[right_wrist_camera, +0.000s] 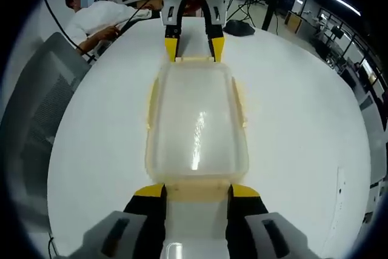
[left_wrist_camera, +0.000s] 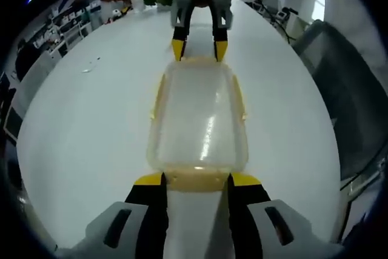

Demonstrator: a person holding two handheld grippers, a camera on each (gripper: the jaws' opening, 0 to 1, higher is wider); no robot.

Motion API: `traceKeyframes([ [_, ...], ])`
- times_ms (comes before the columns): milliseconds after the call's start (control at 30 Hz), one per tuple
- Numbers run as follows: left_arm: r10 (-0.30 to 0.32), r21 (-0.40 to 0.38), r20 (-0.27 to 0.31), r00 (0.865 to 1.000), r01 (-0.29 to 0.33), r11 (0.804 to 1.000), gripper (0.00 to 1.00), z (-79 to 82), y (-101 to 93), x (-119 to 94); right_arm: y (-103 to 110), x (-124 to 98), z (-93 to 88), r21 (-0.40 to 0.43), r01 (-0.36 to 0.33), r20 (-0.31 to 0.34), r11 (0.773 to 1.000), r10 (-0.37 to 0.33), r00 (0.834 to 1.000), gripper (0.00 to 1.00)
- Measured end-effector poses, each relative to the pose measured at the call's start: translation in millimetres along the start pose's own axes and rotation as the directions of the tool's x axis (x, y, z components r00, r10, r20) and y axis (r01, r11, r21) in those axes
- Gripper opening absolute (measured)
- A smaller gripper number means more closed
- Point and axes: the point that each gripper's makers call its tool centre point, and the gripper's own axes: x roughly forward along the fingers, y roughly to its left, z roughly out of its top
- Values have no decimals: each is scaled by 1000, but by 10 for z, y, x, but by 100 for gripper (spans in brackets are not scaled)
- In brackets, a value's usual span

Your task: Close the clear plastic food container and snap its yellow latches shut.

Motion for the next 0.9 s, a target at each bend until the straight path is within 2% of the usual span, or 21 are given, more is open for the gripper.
traceKeyframes([
  [267, -1, 13, -5, 1000, 1, 1000, 37, 21, 17, 20, 0, -5, 13, -25, -13, 22, 1000, 13, 1000, 37],
  [433, -2, 15, -11, 1000, 2, 1000, 37, 23, 28, 21, 4, -1, 34, -34, -19, -17, 999, 19, 1000, 37],
  [633, -2, 10, -21, 1000, 3, 1000, 38, 35, 29, 26, -3, -6, 27, -36, -20, -22, 999, 19, 1000, 36],
  [700, -3, 5, -25, 1000, 3, 1000, 38, 44, 32, 28, -6, -9, 21, -62, -24, -12, 998, 23, 1000, 35],
  [800, 2, 3, -28, 1000, -2, 1000, 37, 36, 25, 25, -4, -14, 23, -33, -16, 23, 999, 16, 1000, 34],
  [900, 0, 10, -17, 1000, 0, 1000, 37, 28, 33, 22, -6, -12, 38, -24, -15, 11, 1000, 16, 1000, 34],
])
